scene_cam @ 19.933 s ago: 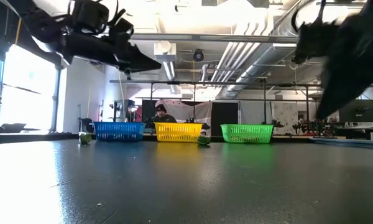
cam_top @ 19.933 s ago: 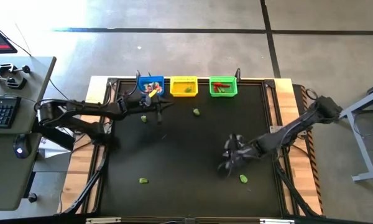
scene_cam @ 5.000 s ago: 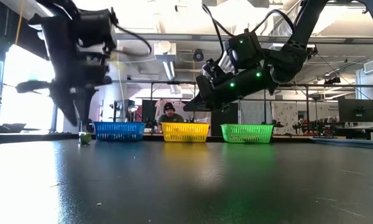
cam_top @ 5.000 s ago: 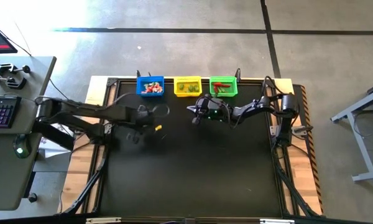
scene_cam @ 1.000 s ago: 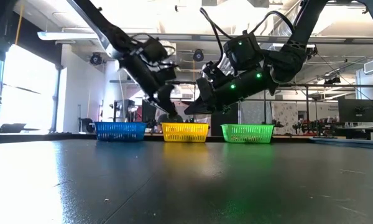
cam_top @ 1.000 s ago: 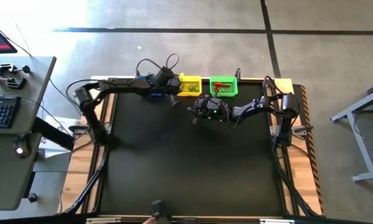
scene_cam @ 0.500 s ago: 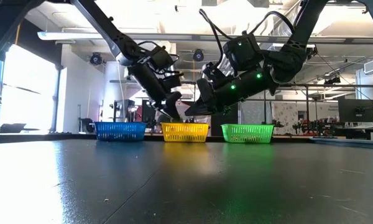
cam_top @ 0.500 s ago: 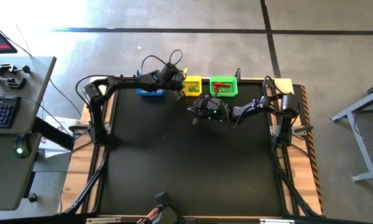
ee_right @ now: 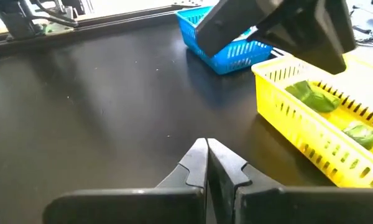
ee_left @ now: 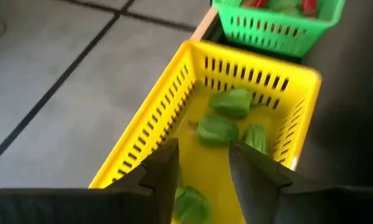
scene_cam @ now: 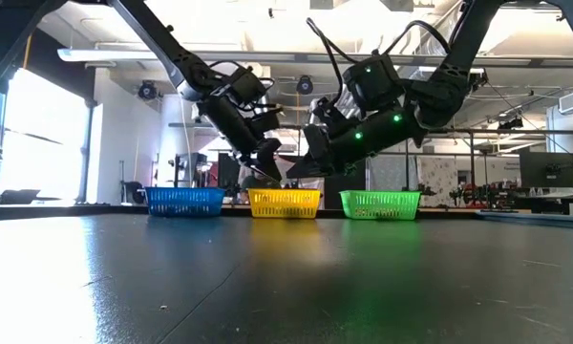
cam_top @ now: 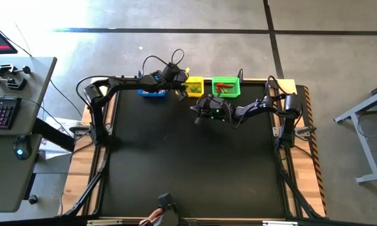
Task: Sort produce into baskets
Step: Return to Home Position
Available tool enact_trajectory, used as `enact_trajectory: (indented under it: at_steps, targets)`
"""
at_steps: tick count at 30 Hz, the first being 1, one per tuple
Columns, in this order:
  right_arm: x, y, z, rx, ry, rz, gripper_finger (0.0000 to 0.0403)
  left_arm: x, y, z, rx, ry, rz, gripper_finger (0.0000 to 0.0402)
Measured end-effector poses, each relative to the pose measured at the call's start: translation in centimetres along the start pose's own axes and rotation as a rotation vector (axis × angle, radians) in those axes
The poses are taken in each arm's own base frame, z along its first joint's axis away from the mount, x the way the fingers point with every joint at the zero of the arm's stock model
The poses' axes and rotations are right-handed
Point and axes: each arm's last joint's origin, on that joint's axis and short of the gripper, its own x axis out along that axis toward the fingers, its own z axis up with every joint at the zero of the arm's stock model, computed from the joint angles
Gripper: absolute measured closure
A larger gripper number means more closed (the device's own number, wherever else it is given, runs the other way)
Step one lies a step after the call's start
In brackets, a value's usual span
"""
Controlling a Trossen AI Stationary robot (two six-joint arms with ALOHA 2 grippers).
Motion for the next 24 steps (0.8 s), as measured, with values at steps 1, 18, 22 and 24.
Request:
enact_trajectory:
  at_steps: [1, 18, 22, 24]
  targets:
    - [0.0, -0.1, 0.0, -0.013, 0.001, -0.002, 0.0403, -0.1, 0.0, -0.1, -0.001, -0.019, -0.003, 0.028]
    - [-6.1, -4.5, -4.6, -0.057, -0.084, 0.061, 0.0403, -8.9, -3.7, -4.9, 0.036, -0.497, 0.002, 0.0397]
    - [-8.8, -4.6, -4.7, -0.072, -0.114, -0.028, 0.0403, -10.9, -4.2, -6.8, 0.08, -0.55, 0.009, 0.0401]
    - [-10.3, -4.5, -4.5, -0.075, -0.144, -0.081, 0.0403, -11.7, -4.3, -7.8, 0.077, -0.546, 0.008, 0.0401]
